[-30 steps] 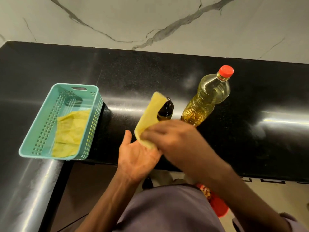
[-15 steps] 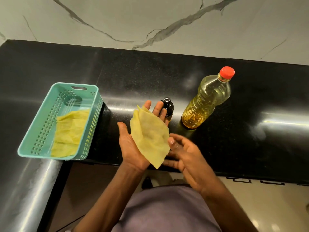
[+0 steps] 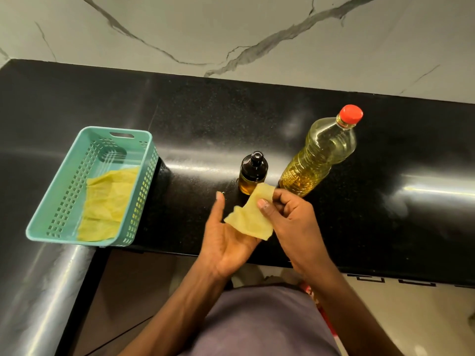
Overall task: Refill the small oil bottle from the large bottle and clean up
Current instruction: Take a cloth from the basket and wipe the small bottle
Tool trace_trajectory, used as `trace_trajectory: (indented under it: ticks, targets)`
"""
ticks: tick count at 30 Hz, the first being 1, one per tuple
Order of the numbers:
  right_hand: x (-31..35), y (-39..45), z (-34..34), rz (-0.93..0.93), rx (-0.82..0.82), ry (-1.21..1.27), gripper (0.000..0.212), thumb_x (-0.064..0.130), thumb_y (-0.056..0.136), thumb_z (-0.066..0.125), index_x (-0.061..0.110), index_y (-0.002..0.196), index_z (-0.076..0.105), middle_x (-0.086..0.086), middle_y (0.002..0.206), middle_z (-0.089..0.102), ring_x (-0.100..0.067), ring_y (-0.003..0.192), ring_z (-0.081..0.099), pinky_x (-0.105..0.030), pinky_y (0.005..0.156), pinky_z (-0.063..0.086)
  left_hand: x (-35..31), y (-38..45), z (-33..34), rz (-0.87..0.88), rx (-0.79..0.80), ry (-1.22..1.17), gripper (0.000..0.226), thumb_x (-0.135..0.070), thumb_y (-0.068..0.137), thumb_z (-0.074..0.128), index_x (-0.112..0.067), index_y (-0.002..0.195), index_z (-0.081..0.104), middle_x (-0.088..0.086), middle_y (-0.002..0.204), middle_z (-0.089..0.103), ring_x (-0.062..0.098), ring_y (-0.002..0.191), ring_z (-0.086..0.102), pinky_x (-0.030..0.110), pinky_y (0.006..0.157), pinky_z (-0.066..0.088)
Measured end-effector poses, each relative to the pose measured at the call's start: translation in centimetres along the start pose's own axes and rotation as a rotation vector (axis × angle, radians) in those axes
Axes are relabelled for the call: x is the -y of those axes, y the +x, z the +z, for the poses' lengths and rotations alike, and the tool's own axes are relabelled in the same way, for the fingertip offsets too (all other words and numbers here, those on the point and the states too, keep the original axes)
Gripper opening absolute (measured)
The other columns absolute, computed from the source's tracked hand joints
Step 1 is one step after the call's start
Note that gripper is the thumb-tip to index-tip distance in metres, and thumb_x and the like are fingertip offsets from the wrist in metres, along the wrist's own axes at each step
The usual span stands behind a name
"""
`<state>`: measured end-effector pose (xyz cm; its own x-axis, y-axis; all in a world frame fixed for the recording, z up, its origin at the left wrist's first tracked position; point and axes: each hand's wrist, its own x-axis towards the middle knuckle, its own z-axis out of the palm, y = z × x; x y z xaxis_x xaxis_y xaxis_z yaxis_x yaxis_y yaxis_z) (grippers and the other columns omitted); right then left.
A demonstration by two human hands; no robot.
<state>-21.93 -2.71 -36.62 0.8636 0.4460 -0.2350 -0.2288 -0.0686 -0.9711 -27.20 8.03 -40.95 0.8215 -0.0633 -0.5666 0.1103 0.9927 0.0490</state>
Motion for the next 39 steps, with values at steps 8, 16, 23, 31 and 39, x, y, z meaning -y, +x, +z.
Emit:
trace_trajectory:
  ticks: [8, 16, 23, 31, 39]
  targets:
    - [0.2, -0.4, -1.3, 0.042, -0.027, 0.088, 0.022, 0.005, 0.09, 0.056, 0.02, 0.103, 0.065, -0.001, 0.097, 0.074, -0.016, 0.091, 0.07, -0.03, 0.073, 0.059, 0.1, -0.7, 0.6, 0.18, -0.066, -0.089, 0.03, -0.025, 0.099, 0.041, -0.005, 0.117, 0.055, 0.027, 0.097, 0.07, 0.038, 0.08, 0.071, 0.057, 0.068, 0.054]
    - [-3.0, -1.6, -2.0, 0.335, -0.197, 0.43, 0.024, 0.006, 0.091, 0.053, 0.008, 0.113, 0.061, -0.006, 0.091, 0.075, -0.015, 0.081, 0.072, -0.022, 0.057, 0.056, 0.9, -1.4, -0.5, 0.2, -0.015, -0.094, 0.046, -0.035, 0.095, 0.042, 0.005, 0.115, 0.054, 0.025, 0.109, 0.062, 0.035, 0.112, 0.058, 0.062, 0.086, 0.043]
    - [-1.9, -2.4, -2.5, 0.281, -0.207, 0.48, 0.024, 0.006, 0.09, 0.053, 0.007, 0.112, 0.061, -0.008, 0.094, 0.074, -0.018, 0.086, 0.071, -0.026, 0.061, 0.058, 0.5, -2.7, 0.4, 0.414, 0.056, -0.072, 0.082, -0.003, 0.07, 0.073, -0.025, 0.142, 0.04, 0.012, 0.125, 0.063, 0.027, 0.112, 0.063, 0.047, 0.083, 0.056]
    - [-0.7, -1.9, -4.0, 0.264, 0.002, 0.4, 0.031, 0.011, 0.077, 0.059, 0.006, 0.107, 0.064, -0.011, 0.098, 0.073, -0.018, 0.085, 0.07, -0.027, 0.068, 0.059, -0.6, -3.1, -2.7, 0.114, 0.248, 0.081, 0.099, -0.075, 0.087, 0.004, 0.0, 0.143, 0.035, 0.025, 0.147, 0.035, 0.036, 0.14, 0.03, 0.049, 0.117, 0.014]
    - [-2.4, 1.0, -5.4, 0.244, 0.029, -0.11, 0.021, 0.008, 0.092, 0.055, 0.01, 0.11, 0.065, -0.003, 0.094, 0.073, -0.016, 0.088, 0.068, -0.028, 0.073, 0.055, -0.6, -2.3, -2.0, -0.058, 0.163, 0.044, 0.079, -0.041, 0.071, 0.079, -0.006, 0.136, 0.049, 0.023, 0.138, 0.05, 0.04, 0.121, 0.054, 0.057, 0.091, 0.049]
